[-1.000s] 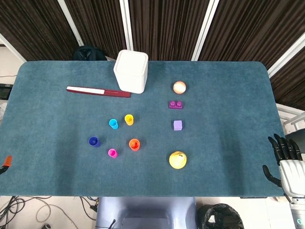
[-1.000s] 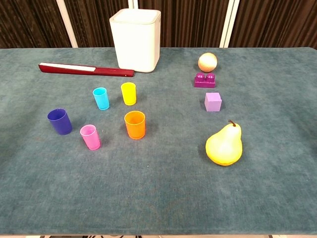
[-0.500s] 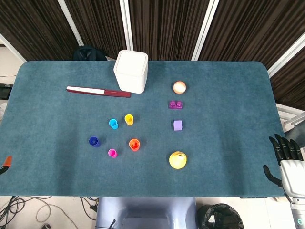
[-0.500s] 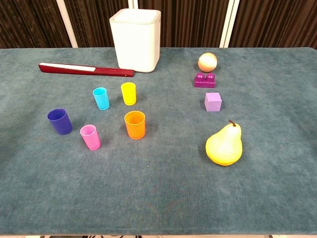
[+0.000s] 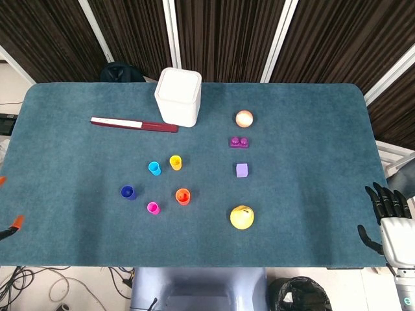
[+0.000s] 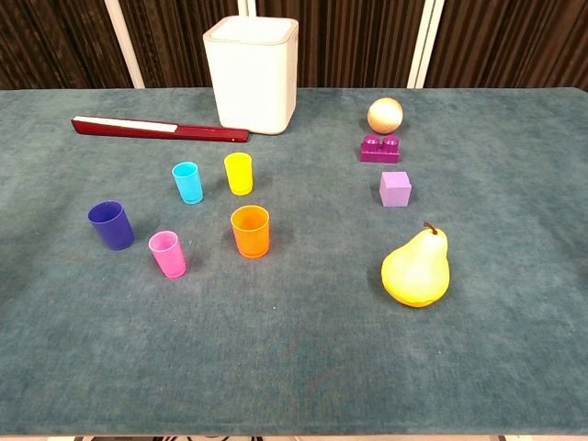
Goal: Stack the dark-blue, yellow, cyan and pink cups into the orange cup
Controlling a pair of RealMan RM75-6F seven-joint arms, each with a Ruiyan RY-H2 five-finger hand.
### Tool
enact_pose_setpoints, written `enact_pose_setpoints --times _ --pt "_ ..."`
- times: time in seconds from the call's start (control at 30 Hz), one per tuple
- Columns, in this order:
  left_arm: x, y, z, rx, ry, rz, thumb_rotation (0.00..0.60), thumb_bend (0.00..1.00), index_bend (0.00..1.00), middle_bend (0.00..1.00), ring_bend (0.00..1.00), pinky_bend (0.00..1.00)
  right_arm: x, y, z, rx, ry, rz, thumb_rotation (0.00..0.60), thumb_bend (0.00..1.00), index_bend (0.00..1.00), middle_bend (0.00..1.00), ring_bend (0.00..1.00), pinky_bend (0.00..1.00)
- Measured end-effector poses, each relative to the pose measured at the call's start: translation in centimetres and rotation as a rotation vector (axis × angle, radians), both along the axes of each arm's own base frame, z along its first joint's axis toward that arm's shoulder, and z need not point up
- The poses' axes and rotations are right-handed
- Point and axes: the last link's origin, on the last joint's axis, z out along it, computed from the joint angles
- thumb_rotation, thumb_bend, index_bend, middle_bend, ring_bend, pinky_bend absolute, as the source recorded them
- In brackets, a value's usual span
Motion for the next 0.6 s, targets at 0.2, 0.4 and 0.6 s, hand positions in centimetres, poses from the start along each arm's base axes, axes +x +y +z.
enact_pose_setpoints --times 0.2,0.4,0.6 --pt "2.0 2.8 -1.0 -0.095 0.018 -0.063 0.600 0.19 0.13 0.03 0.00 0.00 0.1 -0.1 -0.5 0.014 0.012 0.000 0.600 0.42 0.04 0.00 0.06 0.00" --pt "4.1 6.4 -2.8 -0.227 0.043 -0.086 0.600 0.19 0.13 0.03 0.00 0.00 0.1 -0.2 -0.8 0.024 0.015 -0.001 0.600 0.42 0.04 0.00 0.06 0.00" --pt "6.5 9.9 -5.3 -0.406 0.025 -0.080 0.600 0.19 0.13 0.03 0.00 0.00 0.2 -0.1 -0.8 0.023 0.014 0.004 0.600 0.42 0.04 0.00 0.06 0.00"
